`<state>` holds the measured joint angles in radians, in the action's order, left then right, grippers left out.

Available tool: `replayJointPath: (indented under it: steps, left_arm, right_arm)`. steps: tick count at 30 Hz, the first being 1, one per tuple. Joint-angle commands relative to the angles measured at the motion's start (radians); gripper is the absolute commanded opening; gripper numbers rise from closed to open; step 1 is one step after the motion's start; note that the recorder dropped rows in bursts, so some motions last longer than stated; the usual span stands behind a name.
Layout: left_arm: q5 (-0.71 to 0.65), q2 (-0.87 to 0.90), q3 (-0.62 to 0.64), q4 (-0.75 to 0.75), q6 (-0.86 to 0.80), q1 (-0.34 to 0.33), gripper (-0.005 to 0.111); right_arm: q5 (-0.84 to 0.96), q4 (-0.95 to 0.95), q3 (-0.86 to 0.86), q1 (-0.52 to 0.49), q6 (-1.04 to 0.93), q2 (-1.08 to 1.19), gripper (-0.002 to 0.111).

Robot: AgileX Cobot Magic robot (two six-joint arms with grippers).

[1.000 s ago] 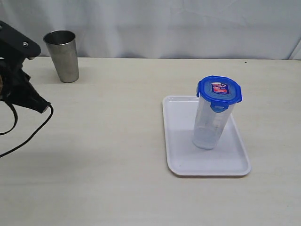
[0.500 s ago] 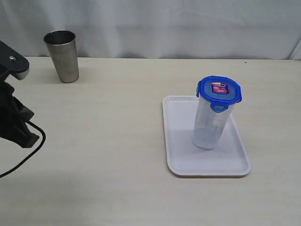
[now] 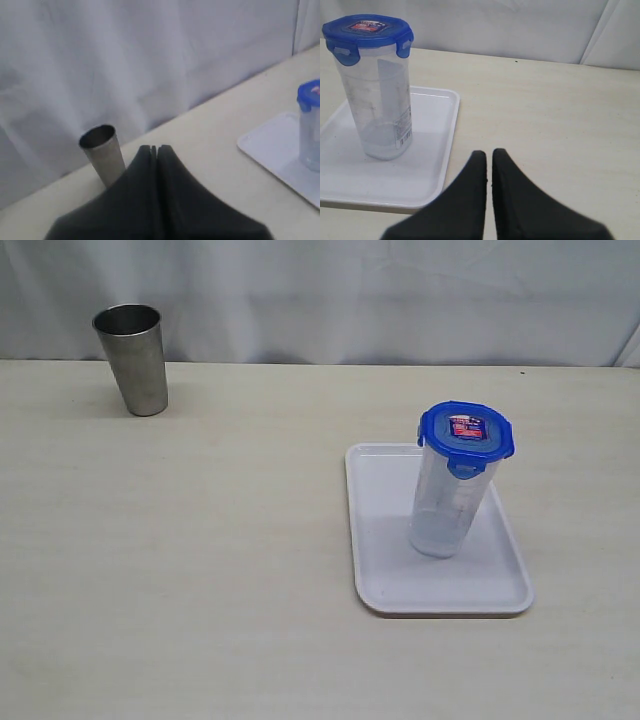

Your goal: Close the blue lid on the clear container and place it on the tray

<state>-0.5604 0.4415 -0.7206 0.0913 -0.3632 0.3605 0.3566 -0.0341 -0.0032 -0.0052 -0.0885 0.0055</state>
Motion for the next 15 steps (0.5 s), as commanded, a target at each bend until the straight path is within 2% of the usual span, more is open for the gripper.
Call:
replayJointPath:
  steps: [1,8,15]
  left_arm:
    - [0.01,-0.147,0.003,0.055,0.01,0.001,0.0]
    - [0.006,-0.322,0.003,0.049,0.014,0.001,0.0]
    - [0.006,-0.401,0.003,0.049,0.014,0.001,0.0]
  right_arm:
    - [-0.012,0.001,0.003,-0.005,0.0,-0.006,0.005]
    - [-0.012,0.001,0.003,-0.005,0.0,-0.006,0.005]
    - [-0.012,0.001,0.003,-0.005,0.0,-0.006,0.005]
